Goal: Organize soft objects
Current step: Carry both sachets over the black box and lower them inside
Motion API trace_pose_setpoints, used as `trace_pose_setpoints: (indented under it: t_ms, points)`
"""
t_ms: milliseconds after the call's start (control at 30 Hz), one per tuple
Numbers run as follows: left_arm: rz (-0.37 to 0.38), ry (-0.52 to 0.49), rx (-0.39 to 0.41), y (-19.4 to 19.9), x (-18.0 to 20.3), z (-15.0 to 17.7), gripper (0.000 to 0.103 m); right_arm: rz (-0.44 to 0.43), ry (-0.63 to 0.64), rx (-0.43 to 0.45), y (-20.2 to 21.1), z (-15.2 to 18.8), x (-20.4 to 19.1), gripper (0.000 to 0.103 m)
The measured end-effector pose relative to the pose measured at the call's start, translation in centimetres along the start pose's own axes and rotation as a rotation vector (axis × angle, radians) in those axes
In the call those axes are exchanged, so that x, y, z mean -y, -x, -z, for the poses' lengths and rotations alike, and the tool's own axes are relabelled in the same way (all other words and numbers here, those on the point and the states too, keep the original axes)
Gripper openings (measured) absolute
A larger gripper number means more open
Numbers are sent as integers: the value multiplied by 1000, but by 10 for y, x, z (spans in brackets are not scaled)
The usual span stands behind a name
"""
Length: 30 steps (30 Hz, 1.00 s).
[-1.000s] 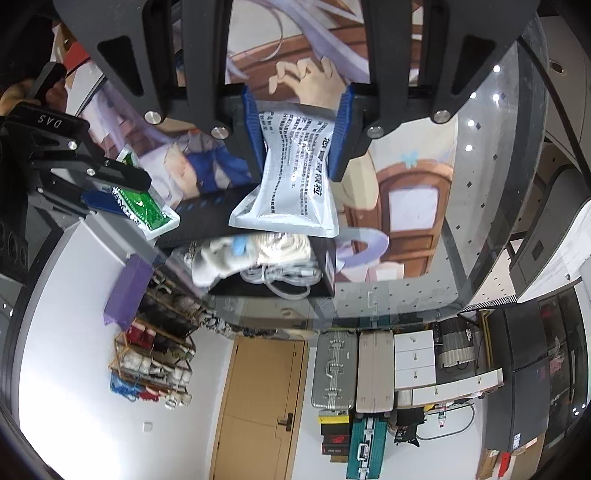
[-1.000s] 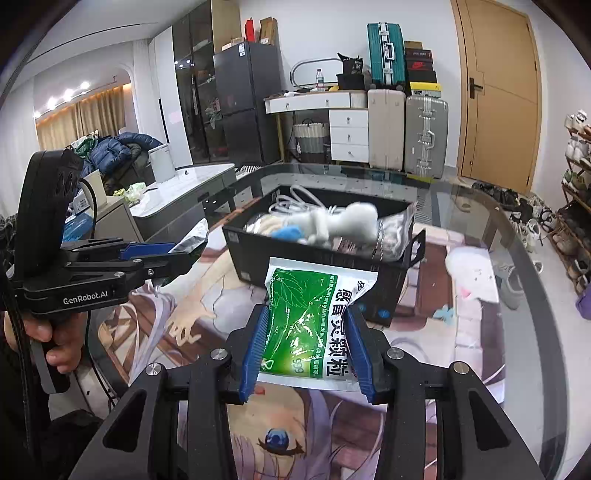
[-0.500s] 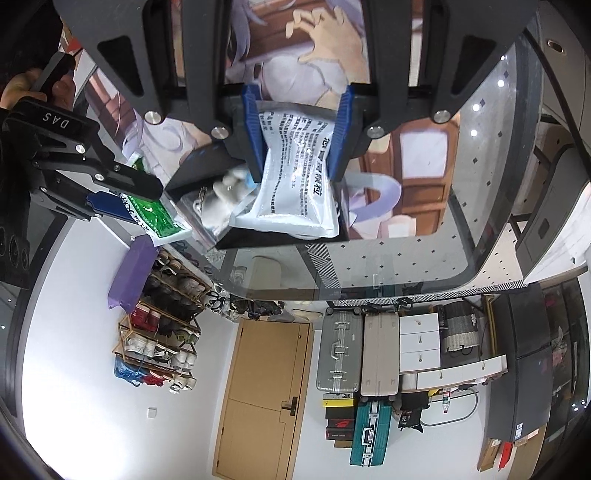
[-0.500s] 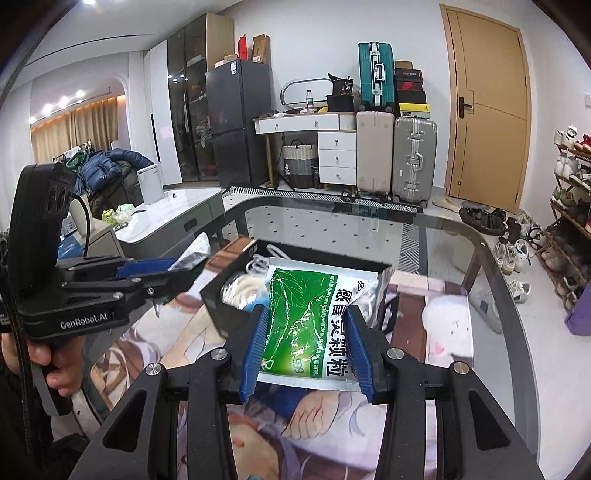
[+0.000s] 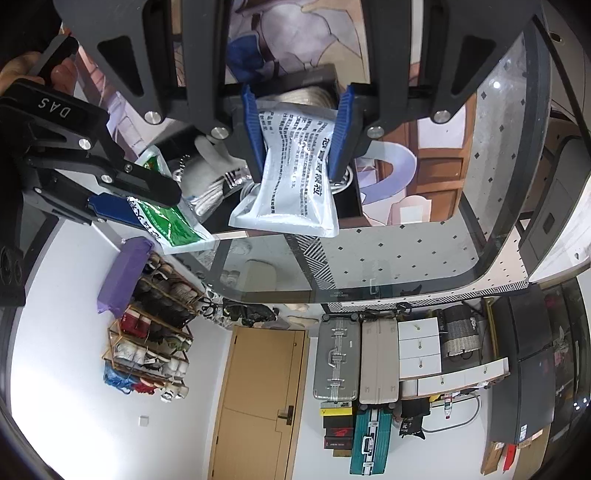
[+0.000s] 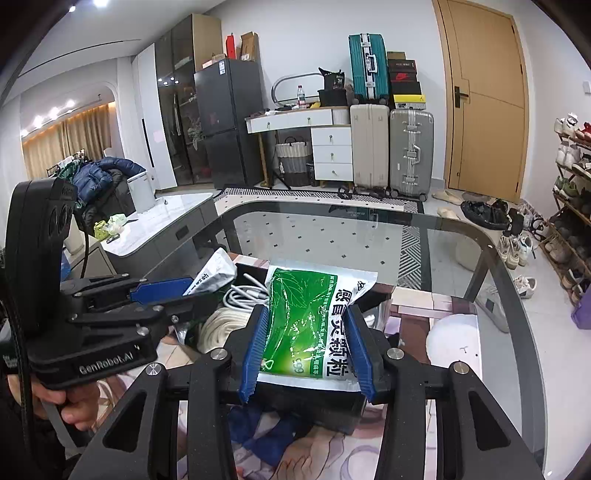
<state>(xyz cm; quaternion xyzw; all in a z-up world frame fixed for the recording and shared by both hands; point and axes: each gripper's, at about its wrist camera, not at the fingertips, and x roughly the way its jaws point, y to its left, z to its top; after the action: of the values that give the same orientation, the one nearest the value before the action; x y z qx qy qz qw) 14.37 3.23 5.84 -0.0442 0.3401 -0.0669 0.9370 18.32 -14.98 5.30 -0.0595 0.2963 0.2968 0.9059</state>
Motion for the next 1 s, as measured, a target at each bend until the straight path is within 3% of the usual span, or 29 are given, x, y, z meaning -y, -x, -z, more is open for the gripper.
trace_pose_setpoints:
  t_ms: [267, 567, 900, 1000]
  points:
    - [-38, -31, -36, -27, 8, -2, 33, 7, 2, -45, -36, -11, 11, 43]
    - [-50, -48, -34, -31, 8, -2, 33, 0, 15, -135, -66, 1, 15, 43]
    - [-22, -44, -35, -29, 9, -5, 33, -5, 32, -159, -81, 3, 12, 43]
    - [-10, -35, -46, -33, 8, -4, 33, 40, 53, -116, -72, 3, 12, 51]
